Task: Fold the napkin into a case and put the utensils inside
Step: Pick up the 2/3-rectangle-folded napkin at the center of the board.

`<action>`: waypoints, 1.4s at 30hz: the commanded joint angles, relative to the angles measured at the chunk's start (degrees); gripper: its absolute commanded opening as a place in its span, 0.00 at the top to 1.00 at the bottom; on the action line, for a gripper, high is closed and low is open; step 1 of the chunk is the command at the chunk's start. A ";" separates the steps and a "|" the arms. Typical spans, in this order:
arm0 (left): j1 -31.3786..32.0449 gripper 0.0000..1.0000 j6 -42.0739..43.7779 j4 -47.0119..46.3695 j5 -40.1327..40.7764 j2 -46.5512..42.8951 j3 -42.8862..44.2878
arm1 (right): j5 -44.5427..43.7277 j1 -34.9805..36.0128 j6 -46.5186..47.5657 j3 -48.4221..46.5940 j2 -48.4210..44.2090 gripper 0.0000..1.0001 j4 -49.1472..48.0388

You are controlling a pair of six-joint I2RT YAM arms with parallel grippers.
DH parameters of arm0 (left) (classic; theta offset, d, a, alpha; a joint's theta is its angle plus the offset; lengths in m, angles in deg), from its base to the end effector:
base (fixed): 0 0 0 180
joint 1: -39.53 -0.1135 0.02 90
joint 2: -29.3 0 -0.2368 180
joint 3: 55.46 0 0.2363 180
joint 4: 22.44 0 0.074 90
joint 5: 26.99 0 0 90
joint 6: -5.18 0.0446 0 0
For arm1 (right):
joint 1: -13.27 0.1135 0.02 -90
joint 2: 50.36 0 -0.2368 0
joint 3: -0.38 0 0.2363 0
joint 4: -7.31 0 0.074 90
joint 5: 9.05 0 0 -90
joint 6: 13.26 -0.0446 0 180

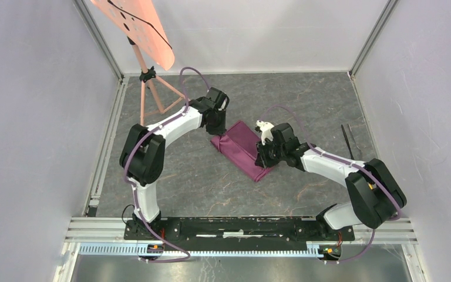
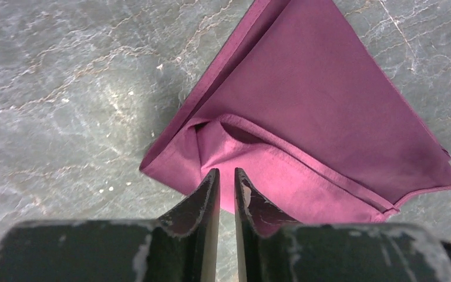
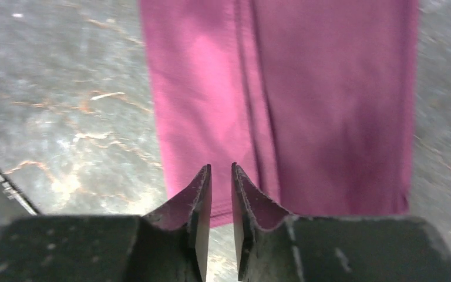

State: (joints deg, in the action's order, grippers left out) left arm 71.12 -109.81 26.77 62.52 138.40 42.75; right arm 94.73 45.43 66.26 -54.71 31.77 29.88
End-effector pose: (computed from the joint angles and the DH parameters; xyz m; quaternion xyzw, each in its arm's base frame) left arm 0.3309 -0.2039 0.1898 0.0567 0.9645 -0.1259 0.2252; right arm 0.2264 0.1549 0.1513 -0.2159 0.9073 0.2295 0.2783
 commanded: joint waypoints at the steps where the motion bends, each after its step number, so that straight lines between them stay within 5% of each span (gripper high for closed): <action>1: -0.29 0.80 -3.13 -4.08 -1.97 3.02 0.43 | 13.30 0.31 -3.53 1.73 1.12 0.80 -9.53; 13: -0.94 0.87 -0.25 -2.14 7.22 11.79 4.84 | 6.90 0.36 -2.92 11.94 2.93 0.88 -14.48; 22: -0.73 0.86 -0.22 -1.05 2.11 6.82 5.26 | 7.36 0.50 -2.52 6.03 -1.46 0.84 -9.67; 30: 0.16 0.71 -1.43 -0.04 -5.18 2.50 5.22 | 2.98 -0.40 -0.73 1.12 -0.49 0.67 -6.10; 42: 3.42 0.61 -4.16 -4.25 -11.90 -4.14 -4.02 | 1.07 0.01 -4.66 10.80 1.49 0.76 -13.78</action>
State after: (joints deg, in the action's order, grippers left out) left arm 73.52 -111.10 24.89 54.12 139.07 42.55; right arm 96.89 44.62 64.12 -48.17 33.41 20.44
